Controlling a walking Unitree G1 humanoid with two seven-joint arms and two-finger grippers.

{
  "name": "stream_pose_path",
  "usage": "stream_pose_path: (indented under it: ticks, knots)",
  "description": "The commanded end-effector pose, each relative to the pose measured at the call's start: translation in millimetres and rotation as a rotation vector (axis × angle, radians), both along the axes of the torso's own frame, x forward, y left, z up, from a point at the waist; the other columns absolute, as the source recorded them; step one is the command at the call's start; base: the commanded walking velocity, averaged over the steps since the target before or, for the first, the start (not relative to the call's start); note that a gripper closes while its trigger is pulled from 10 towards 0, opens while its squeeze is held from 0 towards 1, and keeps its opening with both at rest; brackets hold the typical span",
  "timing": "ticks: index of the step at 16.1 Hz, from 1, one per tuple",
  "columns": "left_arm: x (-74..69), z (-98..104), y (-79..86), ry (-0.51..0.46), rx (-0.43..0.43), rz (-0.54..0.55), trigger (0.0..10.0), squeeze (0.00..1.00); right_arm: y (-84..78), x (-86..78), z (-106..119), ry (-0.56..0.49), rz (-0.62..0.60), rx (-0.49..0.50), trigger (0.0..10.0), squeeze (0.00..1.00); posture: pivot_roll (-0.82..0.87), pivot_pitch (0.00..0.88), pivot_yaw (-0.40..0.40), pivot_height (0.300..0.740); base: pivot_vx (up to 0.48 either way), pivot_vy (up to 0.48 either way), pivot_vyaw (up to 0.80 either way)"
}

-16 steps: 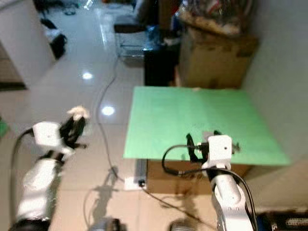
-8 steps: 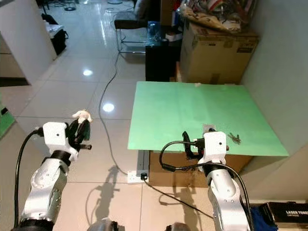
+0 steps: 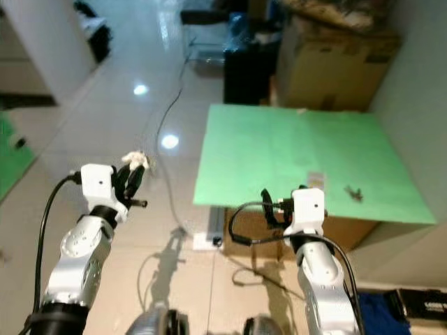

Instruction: Hang keys on a hook

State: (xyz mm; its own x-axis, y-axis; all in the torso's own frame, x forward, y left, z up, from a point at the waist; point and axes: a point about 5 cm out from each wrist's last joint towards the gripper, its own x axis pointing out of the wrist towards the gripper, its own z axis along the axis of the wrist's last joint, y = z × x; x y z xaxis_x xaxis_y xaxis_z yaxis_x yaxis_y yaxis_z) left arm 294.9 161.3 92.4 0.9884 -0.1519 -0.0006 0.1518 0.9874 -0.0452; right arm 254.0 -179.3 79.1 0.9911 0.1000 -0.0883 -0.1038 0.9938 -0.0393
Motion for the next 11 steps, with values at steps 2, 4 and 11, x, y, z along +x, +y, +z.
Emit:
stream_pose_path:
  ticks: [2, 4, 11]
  knots:
    - [1.6, -2.1, -0.3, 0.022, 0.006, 0.005, 10.0, 0.0, -3.0, -1.1, -3.3, 0.019, -0.013, 0.019, 10.0, 0.0, -0.09, 0.0, 0.027, 0.697, -0.388, 0.0, 0.0]
    - [2.9, -0.9, -0.1, 0.02, 0.011, 0.003, 10.0, 0.0, -2.6, -0.9, -4.7, 0.025, -0.014, 0.024, 10.0, 0.0, -0.09, 0.0, 0.031, 0.697, -0.388, 0.0, 0.0]
    - [-8.7, -8.8, 5.2, 0.042, 0.019, 0.032, 10.0, 0.0, -7.1, 2.1, -6.4, 0.031, -0.045, 0.043, 10.0, 0.0, -0.09, 0.0, 0.036, 0.697, -0.047, -0.054, 0.58]
